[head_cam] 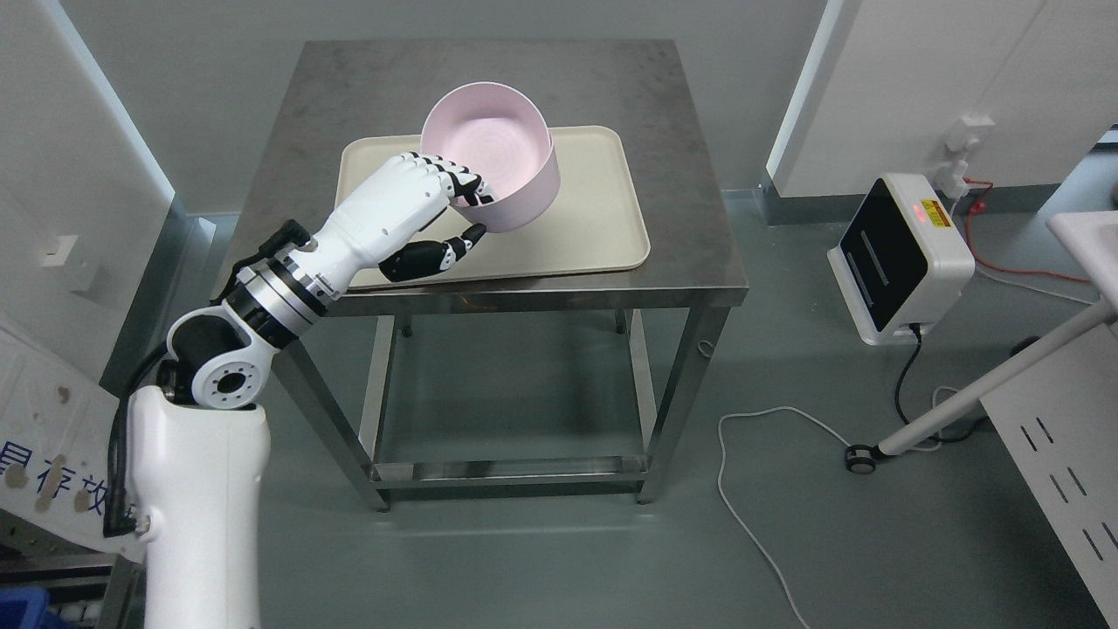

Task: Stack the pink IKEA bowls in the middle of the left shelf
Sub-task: 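Grasp the stacked pink bowls with the left hand and lift them, then carry the stacked bowls in the left hand toward the blue bin shelf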

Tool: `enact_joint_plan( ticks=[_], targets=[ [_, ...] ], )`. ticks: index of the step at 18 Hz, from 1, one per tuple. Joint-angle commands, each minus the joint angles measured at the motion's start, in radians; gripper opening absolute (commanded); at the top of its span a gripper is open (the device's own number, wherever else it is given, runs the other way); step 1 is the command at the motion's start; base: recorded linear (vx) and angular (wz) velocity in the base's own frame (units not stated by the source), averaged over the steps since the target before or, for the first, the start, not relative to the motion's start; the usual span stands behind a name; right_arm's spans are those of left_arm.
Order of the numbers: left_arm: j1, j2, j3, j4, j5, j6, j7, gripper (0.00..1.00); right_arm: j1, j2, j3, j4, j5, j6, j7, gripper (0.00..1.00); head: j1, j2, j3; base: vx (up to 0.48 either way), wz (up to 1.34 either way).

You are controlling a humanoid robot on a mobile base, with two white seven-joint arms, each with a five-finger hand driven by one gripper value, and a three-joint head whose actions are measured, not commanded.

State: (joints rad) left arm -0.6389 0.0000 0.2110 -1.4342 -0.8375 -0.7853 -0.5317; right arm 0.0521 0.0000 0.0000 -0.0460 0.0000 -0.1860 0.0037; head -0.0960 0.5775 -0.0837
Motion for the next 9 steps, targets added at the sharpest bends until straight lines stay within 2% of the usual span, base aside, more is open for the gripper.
enact_joint_plan(
  ticks=[1, 9],
  targets=[
    [0.013, 0.018, 0.067, -0.022, 0.020, 0.000, -0.001, 0.06, 0.000, -0.017, -0.009, 0.000, 0.008, 0.000, -0.001, 1.00, 0.0000, 0.000, 0.000, -0.064, 0.00],
    [0.021, 0.018, 0.050, -0.022, 0.023, 0.000, -0.001, 0.06, 0.000, -0.017, -0.011, 0.000, 0.008, 0.000, -0.001, 1.00, 0.0000, 0.000, 0.000, -0.092, 0.06]
  ],
)
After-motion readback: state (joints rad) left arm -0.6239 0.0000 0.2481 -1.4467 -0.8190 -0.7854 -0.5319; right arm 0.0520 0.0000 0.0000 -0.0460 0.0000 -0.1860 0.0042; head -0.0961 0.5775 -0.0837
